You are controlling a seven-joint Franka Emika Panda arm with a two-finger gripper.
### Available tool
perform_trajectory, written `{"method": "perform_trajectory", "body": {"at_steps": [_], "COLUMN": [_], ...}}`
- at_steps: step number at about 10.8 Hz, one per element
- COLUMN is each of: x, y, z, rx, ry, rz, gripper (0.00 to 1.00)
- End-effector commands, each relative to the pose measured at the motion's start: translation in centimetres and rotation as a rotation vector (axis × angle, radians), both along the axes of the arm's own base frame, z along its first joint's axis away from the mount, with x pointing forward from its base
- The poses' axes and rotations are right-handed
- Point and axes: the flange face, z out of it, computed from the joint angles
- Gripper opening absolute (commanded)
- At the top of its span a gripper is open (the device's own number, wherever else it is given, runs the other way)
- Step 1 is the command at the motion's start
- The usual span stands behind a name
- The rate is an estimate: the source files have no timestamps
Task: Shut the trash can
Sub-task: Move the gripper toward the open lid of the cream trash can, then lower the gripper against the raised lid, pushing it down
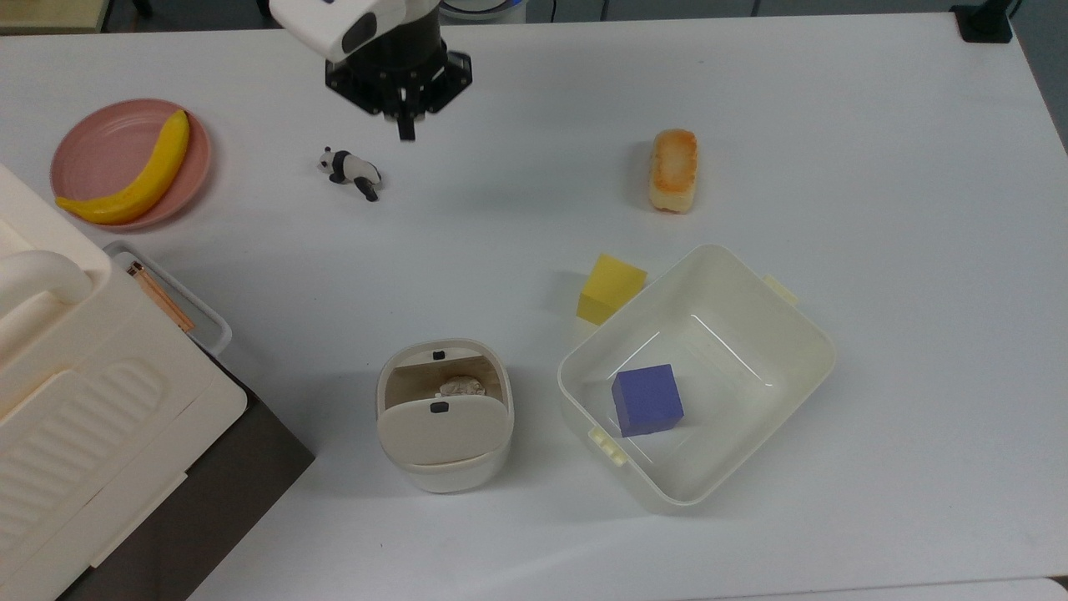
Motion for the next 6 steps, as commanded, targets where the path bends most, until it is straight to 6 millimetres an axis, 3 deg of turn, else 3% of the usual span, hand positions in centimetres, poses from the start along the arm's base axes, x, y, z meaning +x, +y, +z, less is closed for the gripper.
{"method": "perform_trajectory", "body": {"at_steps": [1, 4, 6], "x": [5.3, 7.7, 9.5], "y": [0.2, 0.9, 1.7], "z": [1.1, 3.1, 2.3], "rx": [-0.011, 0.021, 0.033], "ry": [-0.241, -0.499, -0.633], "rz": [0.028, 0.031, 0.047], "gripper": [0.00, 0.00, 0.00]}}
